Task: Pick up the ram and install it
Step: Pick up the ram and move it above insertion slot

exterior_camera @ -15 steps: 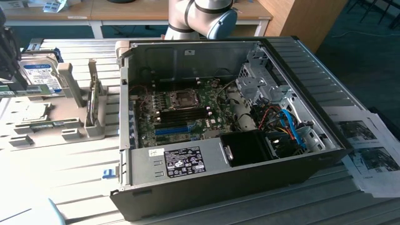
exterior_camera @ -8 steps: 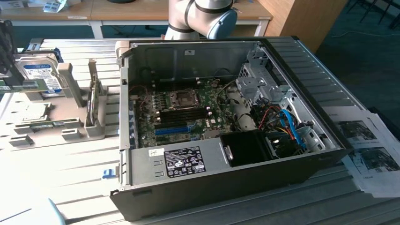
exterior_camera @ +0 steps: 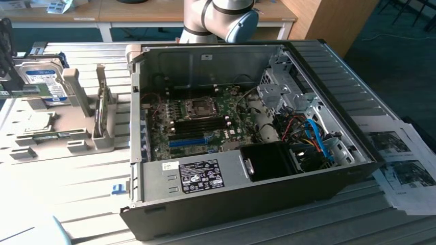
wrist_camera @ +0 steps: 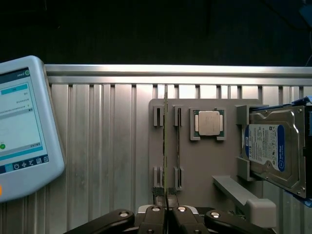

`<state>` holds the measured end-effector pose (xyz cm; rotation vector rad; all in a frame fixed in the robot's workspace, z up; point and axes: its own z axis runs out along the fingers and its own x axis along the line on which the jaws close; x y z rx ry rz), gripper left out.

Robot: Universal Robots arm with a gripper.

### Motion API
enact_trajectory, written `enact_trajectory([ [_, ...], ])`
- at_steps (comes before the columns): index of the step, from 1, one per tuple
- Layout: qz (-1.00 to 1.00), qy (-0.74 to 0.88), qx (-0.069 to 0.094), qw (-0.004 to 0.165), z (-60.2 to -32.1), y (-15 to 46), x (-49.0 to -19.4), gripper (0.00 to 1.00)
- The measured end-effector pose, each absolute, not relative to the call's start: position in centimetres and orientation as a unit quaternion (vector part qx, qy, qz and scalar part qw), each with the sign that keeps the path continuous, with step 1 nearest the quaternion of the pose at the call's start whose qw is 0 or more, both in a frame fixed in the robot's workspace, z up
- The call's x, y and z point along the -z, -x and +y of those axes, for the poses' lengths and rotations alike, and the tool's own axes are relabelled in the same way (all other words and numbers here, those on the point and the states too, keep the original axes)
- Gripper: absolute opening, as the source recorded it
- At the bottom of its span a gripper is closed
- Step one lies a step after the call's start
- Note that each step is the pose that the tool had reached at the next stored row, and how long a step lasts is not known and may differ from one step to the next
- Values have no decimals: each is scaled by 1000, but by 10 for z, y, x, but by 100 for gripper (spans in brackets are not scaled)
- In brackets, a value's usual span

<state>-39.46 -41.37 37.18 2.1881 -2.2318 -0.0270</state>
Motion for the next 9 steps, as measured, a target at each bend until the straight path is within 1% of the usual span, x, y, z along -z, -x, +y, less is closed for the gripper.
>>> enact_trajectory([
  [9, -714, -700, 9, 8, -414, 395, -376, 12],
])
